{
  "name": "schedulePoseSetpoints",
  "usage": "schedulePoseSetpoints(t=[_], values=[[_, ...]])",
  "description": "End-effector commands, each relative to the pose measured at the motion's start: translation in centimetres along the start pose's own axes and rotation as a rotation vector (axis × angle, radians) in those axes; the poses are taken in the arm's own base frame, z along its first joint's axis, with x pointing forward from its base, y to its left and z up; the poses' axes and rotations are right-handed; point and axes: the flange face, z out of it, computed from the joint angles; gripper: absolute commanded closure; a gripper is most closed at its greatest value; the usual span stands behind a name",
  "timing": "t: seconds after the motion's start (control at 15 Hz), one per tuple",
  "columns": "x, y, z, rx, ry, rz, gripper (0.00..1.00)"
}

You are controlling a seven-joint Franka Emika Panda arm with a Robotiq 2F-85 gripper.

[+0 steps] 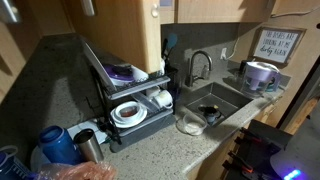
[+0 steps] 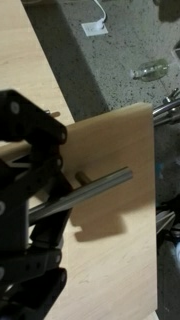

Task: Open the left door of the cabinet above the faucet

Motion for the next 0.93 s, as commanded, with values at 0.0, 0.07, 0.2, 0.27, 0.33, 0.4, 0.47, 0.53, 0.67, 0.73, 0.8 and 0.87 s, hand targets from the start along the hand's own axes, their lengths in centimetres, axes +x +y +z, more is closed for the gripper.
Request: schedulePoseSetpoints(t=[0.0, 0.07, 0.2, 0.27, 0.33, 0.4, 0.47, 0.53, 0.67, 0.73, 0.8, 0.87], values=[[-3.0, -1.3, -4.2, 0.123, -0.063, -0.069, 0.71], [-3.1, -1.3, -4.6, 0.132, -0.067, -0.074, 0.68], [-3.7, -1.8, -6.1, 0.198, -0.097, -0.133, 0.51], [-4.1, -2.1, -6.9, 0.241, -0.113, -0.161, 0.4], [-4.4, -2.4, -7.6, 0.285, -0.134, -0.189, 0.34], [-4.7, -2.6, -8.1, 0.326, -0.154, -0.219, 0.27], [-5.0, -2.8, -8.5, 0.363, -0.17, -0.242, 0.18], [-5.2, -2.9, -8.7, 0.386, -0.175, -0.256, 0.12], [-5.1, -3.1, -9.0, 0.419, -0.18, -0.272, 0.0], [-5.2, -3.2, -9.0, 0.425, -0.177, -0.274, 0.0], [-5.1, -3.2, -8.9, 0.428, -0.177, -0.274, 0.0], [-5.0, -3.3, -8.9, 0.41, -0.16, -0.27, 0.0]])
